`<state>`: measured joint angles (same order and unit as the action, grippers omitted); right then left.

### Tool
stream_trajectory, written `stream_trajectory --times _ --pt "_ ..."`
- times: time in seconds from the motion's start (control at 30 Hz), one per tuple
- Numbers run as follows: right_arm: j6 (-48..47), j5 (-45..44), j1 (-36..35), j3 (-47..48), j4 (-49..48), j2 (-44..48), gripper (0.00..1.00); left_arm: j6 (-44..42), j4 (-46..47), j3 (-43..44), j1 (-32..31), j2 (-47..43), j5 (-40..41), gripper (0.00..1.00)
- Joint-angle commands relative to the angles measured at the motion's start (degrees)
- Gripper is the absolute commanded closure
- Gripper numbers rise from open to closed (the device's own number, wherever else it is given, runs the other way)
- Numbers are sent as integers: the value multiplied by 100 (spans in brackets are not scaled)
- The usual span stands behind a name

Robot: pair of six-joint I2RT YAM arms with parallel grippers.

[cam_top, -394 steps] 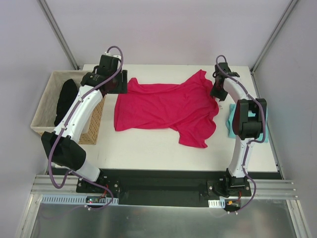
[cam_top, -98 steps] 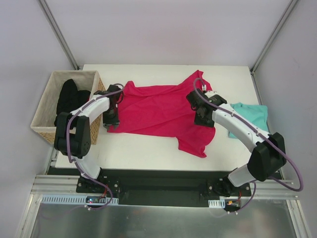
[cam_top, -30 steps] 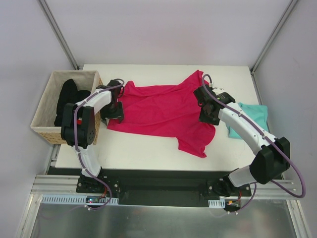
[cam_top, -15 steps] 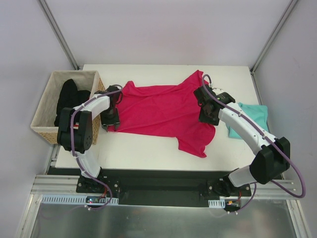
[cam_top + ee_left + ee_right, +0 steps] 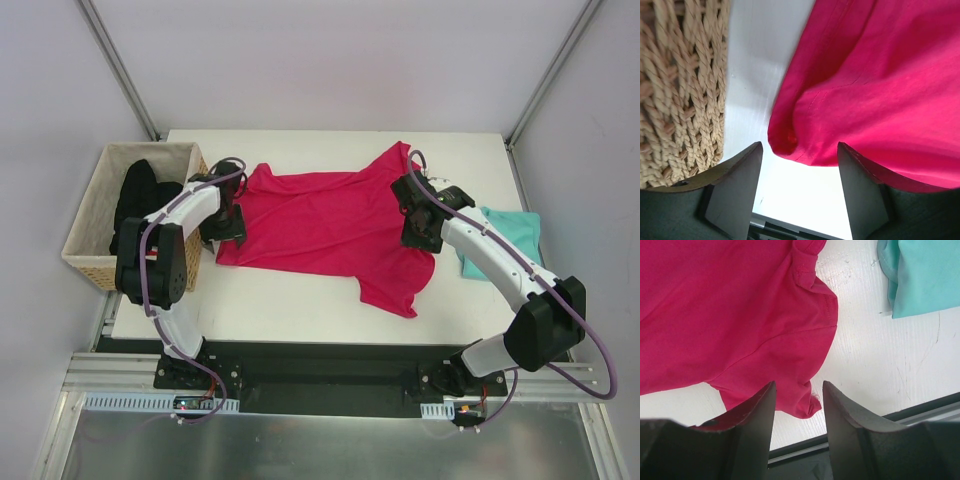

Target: Fold and stack the t-shirts

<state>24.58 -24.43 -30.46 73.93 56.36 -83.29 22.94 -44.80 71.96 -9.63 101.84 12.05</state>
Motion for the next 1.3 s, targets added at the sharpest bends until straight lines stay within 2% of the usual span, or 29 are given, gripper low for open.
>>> stream_trajectory --times 0.0,0.23,0.53,0.97,1.1,1.27 --pt "-58 8 31 148 42 76 55 -105 -135 431 75 -33 51 39" --pt "-85 -9 22 359 95 -118 55 -211 -161 942 75 467 43 44" --pt "-85 -45 84 491 139 -267 55 -299 -170 1513 119 1170 -159 44" --pt "-6 -1 110 684 147 -513 55 -483 -565 3095 198 1795 -353 44" --pt "12 -27 110 710 191 -505 54 -483 -609 3113 198 1953 -440 46" --pt "29 -36 119 702 235 -487 55 -466 -609 2999 198 2050 -502 53"
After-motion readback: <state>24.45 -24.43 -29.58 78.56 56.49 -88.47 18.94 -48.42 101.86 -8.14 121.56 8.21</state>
